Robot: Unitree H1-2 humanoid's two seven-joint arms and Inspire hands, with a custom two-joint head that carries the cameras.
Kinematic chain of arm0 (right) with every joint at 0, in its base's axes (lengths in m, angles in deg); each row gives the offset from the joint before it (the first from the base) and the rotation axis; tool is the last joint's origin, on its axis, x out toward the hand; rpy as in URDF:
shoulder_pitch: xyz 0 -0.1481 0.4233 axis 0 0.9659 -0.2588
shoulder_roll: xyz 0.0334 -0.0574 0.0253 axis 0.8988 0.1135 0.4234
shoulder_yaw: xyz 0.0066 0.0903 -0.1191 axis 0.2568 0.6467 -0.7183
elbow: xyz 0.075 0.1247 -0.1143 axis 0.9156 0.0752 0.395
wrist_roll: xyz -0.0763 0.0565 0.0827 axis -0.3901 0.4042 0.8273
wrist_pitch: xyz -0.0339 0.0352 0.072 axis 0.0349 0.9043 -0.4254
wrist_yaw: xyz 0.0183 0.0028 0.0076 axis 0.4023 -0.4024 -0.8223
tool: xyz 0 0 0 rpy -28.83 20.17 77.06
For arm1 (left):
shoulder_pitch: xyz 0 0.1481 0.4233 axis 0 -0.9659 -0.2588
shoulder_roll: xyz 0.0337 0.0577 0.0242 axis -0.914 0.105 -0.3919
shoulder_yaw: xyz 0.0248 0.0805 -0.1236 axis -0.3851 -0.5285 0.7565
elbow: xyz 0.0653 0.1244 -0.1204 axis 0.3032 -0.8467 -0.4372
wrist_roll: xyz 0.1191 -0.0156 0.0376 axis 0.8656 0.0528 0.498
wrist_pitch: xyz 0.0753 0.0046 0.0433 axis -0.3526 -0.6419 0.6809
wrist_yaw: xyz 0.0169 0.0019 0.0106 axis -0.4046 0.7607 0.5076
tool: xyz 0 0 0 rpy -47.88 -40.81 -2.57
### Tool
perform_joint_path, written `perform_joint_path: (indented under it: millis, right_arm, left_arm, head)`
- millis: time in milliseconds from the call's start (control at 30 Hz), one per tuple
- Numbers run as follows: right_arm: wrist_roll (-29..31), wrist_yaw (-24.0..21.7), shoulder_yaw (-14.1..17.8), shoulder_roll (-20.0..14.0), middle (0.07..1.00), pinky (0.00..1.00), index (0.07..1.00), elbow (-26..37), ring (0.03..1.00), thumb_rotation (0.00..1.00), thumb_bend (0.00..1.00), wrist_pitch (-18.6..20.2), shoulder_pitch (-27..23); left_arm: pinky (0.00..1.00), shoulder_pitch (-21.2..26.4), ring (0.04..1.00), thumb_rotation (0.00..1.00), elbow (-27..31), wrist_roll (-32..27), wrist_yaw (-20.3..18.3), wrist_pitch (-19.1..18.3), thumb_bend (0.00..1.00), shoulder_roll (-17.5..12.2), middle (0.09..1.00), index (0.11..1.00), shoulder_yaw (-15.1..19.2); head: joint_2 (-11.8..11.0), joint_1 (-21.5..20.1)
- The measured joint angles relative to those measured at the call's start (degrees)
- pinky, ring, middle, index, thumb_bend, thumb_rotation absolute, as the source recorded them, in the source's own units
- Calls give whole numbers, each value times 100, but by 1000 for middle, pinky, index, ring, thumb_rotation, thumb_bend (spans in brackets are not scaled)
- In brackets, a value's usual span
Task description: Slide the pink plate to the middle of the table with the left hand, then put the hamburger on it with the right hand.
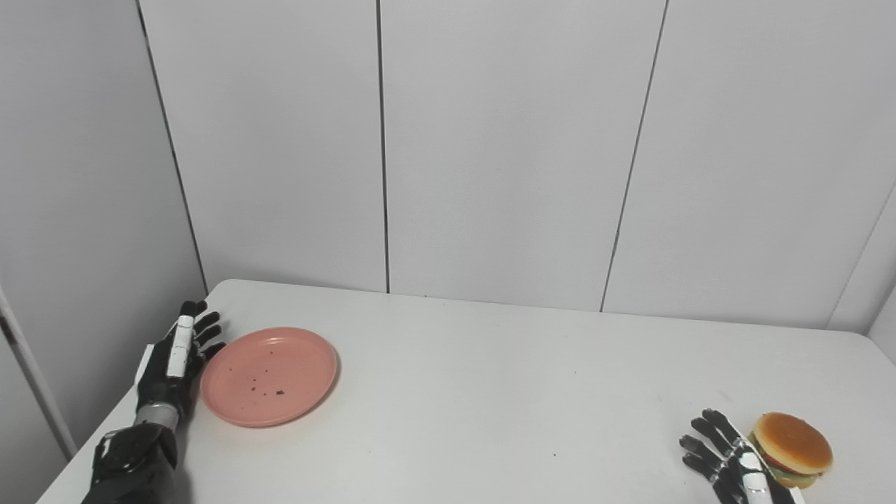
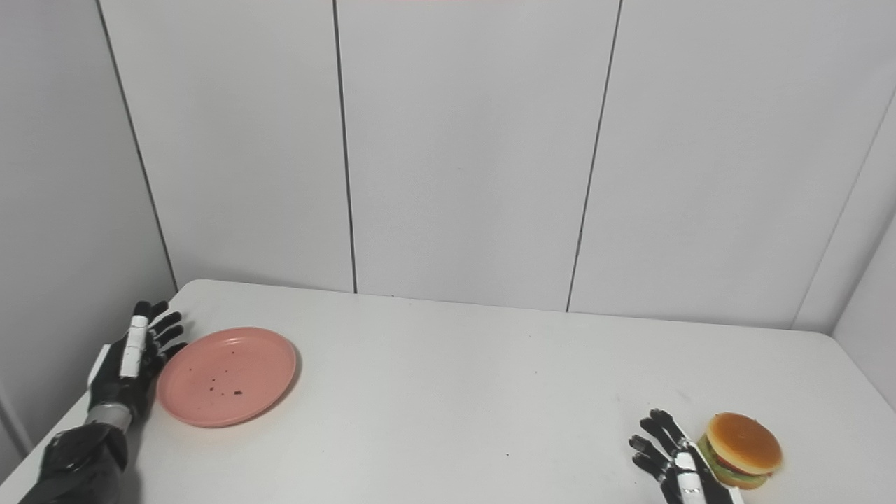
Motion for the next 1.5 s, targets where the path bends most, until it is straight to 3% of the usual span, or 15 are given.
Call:
perform_joint_path:
  millis: [267,533,1000,1267,1500]
  right_arm:
    - [-10,20,-43,34,864,820,851,21,807,901,790,25,0]
    - [-45,27,-46,36,870,830,857,64,814,903,777,73,30]
    - [-54,32,-46,79,865,829,851,152,806,877,777,163,88]
    - [-69,37,-46,92,865,828,851,162,805,867,776,168,96]
    - [-106,39,-71,118,869,832,857,208,809,858,772,192,119]
  left_arm:
    - [810,-2,885,888,259,-48,-240,0,1000,363,851,852,-51]
    - [812,-53,892,904,469,-52,-254,-11,969,467,858,847,-150]
    - [767,-87,862,894,748,-90,-317,-66,1000,753,842,845,-262]
    - [814,-66,895,899,791,-22,-330,-69,1000,860,869,886,-376]
    - [799,-74,885,900,1052,11,-319,-265,987,1142,856,867,-505]
  head:
    - [9,-26]
    - [35,-53]
    - [62,-88]
    - [70,-132]
    - [105,-193]
